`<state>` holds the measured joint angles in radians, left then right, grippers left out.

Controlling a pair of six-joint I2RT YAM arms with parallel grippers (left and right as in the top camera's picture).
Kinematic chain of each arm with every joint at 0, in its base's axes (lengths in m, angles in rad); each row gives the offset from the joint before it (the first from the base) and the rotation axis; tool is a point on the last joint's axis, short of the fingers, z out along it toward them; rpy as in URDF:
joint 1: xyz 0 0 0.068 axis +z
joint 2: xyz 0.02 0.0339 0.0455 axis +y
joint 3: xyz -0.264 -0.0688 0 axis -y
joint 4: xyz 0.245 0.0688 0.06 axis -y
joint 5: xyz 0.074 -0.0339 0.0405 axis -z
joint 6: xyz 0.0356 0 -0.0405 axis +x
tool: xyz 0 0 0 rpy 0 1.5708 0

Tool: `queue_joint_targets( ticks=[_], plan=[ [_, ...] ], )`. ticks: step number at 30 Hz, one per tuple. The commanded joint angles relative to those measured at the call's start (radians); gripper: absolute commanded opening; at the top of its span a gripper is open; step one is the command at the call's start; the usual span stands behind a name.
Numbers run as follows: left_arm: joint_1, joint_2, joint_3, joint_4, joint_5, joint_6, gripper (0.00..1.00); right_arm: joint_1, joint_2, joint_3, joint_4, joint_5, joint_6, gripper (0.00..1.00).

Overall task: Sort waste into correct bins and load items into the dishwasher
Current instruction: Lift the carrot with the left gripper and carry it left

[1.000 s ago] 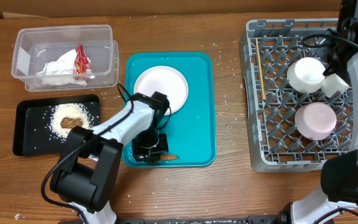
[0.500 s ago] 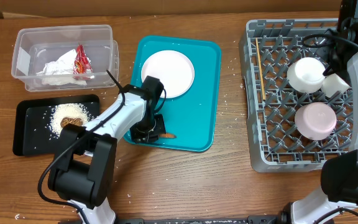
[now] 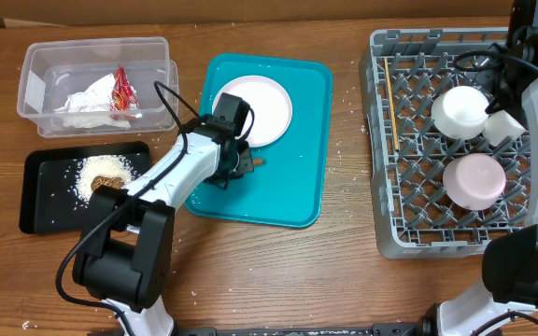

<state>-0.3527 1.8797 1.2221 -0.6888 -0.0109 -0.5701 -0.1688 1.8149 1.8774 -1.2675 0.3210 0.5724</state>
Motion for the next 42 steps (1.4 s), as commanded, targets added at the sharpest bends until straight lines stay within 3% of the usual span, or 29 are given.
queue_joint_targets(
  ticks=[1, 7, 10, 11, 15, 19, 27, 42],
  plan=[
    [0.006, 0.014, 0.025, 0.007, -0.021, -0.006, 0.04, -0.002, -0.018, 0.007, 0.005, 0.007, 0.004, 1.0],
    [0.006, 0.006, 0.063, -0.082, 0.002, -0.002, 0.04, -0.002, -0.018, 0.007, 0.005, 0.007, 0.004, 1.0],
    [0.006, 0.003, 0.103, -0.113, -0.046, 0.06, 0.07, -0.002, -0.018, 0.007, 0.005, 0.007, 0.004, 1.0],
    [0.006, 0.003, 0.118, -0.111, -0.085, 0.084, 0.13, -0.002, -0.018, 0.007, 0.005, 0.007, 0.004, 1.0],
    [0.006, 0.003, 0.136, -0.026, -0.214, 0.142, 0.66, -0.002, -0.018, 0.007, 0.005, 0.007, 0.004, 1.0],
    [0.006, 0.003, 0.136, 0.034, -0.16, 0.109, 0.8, -0.002, -0.018, 0.007, 0.005, 0.007, 0.004, 1.0],
    [0.005, 0.017, 0.135, -0.03, -0.119, -0.277, 0.72, -0.002, -0.018, 0.007, 0.005, 0.007, 0.004, 1.0],
    [0.005, 0.108, 0.135, -0.013, -0.126, -0.467, 0.66, -0.002, -0.018, 0.007, 0.005, 0.007, 0.004, 1.0]
  ],
)
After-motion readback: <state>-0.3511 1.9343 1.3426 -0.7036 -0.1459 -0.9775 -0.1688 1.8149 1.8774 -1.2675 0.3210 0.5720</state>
